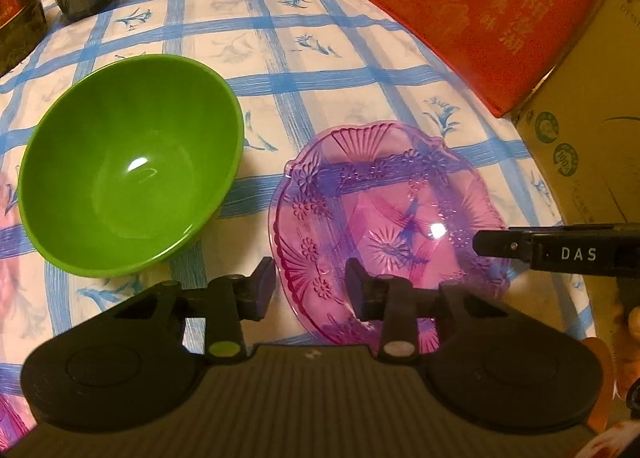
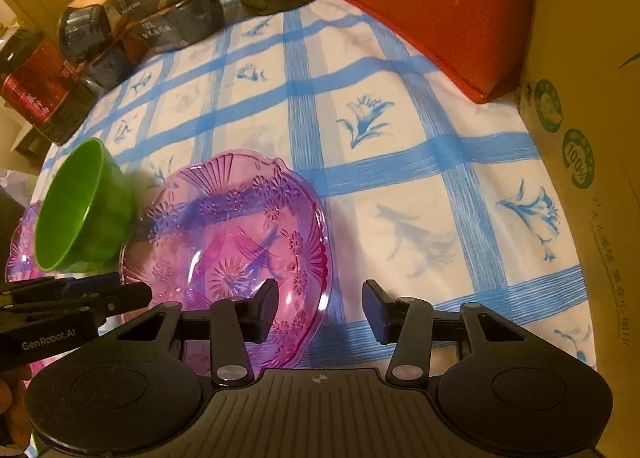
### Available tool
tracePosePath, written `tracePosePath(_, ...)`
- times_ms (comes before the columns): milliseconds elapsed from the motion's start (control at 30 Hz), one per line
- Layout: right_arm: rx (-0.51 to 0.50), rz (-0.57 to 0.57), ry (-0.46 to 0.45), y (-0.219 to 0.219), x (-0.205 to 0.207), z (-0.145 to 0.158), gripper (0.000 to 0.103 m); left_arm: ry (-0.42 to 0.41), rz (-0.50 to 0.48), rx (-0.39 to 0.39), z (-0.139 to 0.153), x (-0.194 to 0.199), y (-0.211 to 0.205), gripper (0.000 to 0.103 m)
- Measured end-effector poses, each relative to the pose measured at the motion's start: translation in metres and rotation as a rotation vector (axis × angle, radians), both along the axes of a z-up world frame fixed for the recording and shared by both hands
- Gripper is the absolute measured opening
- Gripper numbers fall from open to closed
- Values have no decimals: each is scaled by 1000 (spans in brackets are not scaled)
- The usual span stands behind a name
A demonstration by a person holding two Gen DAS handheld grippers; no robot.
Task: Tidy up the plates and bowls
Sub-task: 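Close the left tool on the pink plate rim while the right tool grips it too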
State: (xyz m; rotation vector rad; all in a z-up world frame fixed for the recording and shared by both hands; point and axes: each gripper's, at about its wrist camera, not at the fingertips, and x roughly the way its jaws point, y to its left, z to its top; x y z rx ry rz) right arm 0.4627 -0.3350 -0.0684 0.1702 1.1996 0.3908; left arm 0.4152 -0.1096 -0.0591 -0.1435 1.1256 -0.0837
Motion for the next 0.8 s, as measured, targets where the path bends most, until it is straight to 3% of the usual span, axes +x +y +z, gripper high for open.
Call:
tracePosePath(200,3,3,25,1,4,-6,19,-3,-2,16,-3,2,1,19)
tracePosePath(433,-2,-29,4,-6,-2,2,13,-17,-9,8,3,-2,1,12)
tracePosePath(800,10,-61,-121,-19,-43,74,10,-97,-16,-53,54,-30,-3,12)
